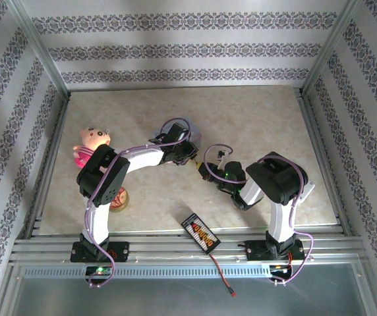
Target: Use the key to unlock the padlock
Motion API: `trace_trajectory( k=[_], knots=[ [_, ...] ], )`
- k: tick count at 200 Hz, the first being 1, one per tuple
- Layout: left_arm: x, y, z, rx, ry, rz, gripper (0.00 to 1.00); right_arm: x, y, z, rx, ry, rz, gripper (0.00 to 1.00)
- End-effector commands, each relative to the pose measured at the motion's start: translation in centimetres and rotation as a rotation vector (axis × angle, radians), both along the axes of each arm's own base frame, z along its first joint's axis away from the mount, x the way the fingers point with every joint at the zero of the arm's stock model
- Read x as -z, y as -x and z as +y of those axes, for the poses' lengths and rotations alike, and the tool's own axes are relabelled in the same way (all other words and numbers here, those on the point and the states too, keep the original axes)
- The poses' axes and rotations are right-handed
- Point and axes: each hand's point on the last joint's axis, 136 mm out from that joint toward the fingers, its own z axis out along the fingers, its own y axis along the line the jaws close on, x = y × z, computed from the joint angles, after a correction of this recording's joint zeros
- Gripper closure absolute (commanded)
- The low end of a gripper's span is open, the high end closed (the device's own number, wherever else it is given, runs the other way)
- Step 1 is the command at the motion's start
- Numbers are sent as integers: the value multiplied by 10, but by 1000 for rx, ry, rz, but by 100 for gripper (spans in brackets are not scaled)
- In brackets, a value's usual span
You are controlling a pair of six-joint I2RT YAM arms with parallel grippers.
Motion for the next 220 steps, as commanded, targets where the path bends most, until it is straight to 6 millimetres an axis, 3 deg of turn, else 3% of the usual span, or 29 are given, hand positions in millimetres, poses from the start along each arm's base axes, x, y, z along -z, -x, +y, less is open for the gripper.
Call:
trace_trajectory(
  k=[1,169,220],
  knots=[
    [29,37,-7,55,52,189,82,-15,-3,-1,-3,-25,-52,100],
    [29,36,-10,70,53,187,83,-8,-12,8,-10,-49,-20,100],
    [31,38,-10,77,48,191,83,-16,-14,9,-17,-59,-42,100]
  ],
)
